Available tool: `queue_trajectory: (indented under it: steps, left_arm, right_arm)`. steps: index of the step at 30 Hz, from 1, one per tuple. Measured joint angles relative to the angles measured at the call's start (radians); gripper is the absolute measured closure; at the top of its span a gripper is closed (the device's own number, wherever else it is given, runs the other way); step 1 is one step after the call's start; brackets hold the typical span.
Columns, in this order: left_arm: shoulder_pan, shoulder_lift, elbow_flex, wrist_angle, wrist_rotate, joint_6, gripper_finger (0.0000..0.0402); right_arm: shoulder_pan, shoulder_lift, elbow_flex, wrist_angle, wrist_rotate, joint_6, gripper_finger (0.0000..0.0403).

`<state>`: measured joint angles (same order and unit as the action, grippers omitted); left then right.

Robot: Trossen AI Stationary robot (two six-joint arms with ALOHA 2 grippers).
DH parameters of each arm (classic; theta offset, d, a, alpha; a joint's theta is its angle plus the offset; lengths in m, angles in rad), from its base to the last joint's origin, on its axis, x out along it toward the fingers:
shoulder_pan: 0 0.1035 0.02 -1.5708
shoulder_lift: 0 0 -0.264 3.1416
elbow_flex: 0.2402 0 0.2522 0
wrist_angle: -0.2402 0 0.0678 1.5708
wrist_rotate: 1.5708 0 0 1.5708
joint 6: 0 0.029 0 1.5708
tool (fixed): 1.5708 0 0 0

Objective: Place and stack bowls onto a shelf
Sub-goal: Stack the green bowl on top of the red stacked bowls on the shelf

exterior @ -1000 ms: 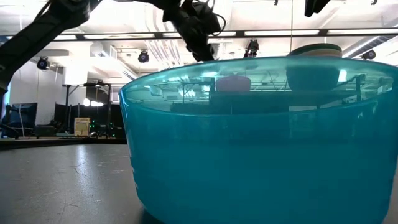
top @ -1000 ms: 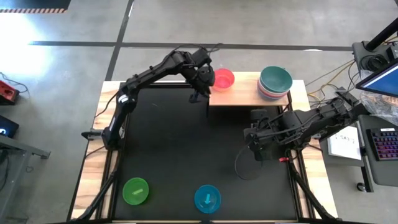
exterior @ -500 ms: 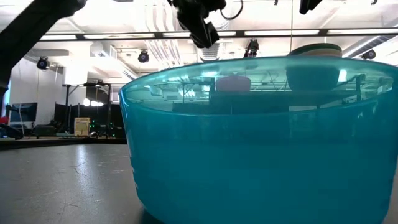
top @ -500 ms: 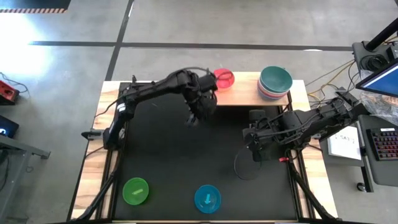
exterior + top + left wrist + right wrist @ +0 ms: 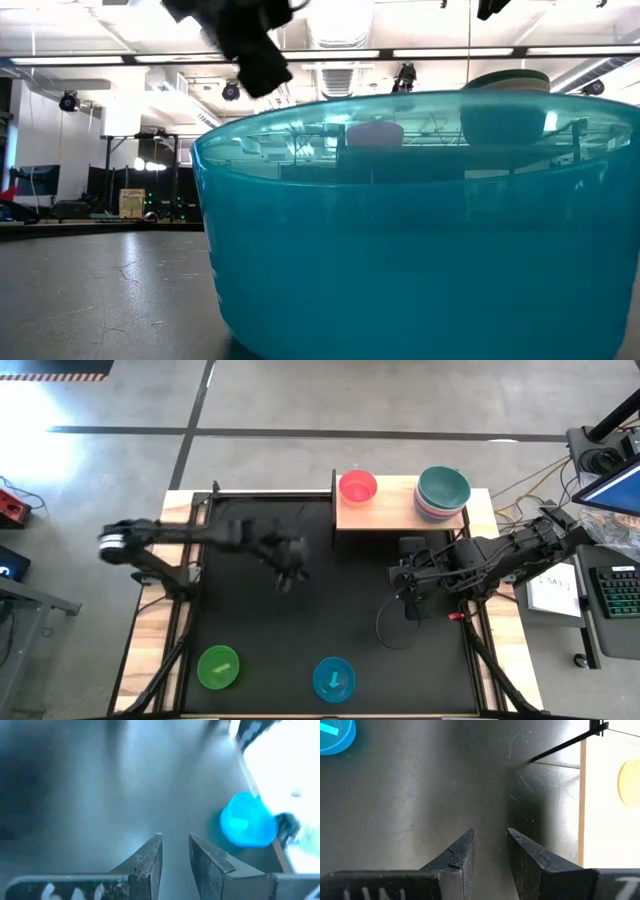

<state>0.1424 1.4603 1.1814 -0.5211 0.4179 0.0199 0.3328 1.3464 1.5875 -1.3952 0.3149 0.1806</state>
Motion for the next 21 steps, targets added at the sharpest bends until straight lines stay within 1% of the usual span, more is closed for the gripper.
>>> queue_trajectory:
  steps: [3, 5, 7, 8, 11, 14, 15, 17, 21]
  left_arm:
    - [-0.059, -0.106, -0.272, 0.363, 0.001, -0.183, 0.0324]
    - [-0.1, -0.153, -0.407, 0.561, 0.002, -0.328, 0.0324]
    - [-0.138, -0.182, -0.504, 0.664, 0.014, -0.434, 0.0324]
    - [-0.158, -0.195, -0.535, 0.674, 0.024, -0.476, 0.0324]
    - [-0.229, -0.238, -0.583, 0.665, 0.043, -0.565, 0.0324]
    - [-0.326, -0.274, -0.593, 0.594, 0.035, -0.58, 0.0324]
    - [-0.362, -0.283, -0.591, 0.546, 0.03, -0.58, 0.0324]
    - [-0.434, -0.297, -0.568, 0.399, 0.003, -0.584, 0.0324]
    - [-0.572, -0.306, -0.482, 0.066, -0.146, -0.635, 0.0324]
  right_arm:
    - [0.0, 0.0, 0.0, 0.001, 0.0, 0.001, 0.0305]
    - [0.0, 0.0, 0.0, 0.003, 0.0, 0.0, 0.0305]
    - [0.0, 0.0, 0.0, 0.004, 0.0, 0.0, 0.0305]
    - [0.0, 0.0, 0.0, 0.005, 0.0, 0.0, 0.0305]
    - [0.0, 0.0, 0.0, 0.014, 0.0, 0.001, 0.0305]
    - [0.0, 0.0, 0.0, 0.026, 0.0, 0.0, 0.0305]
    - [0.0, 0.0, 0.0, 0.025, 0.0, 0.0, 0.0305]
    - [0.0, 0.0, 0.0, 0.026, 0.0, 0.001, 0.0305]
    - [0.0, 0.0, 0.0, 0.026, 0.0, 0.001, 0.0305]
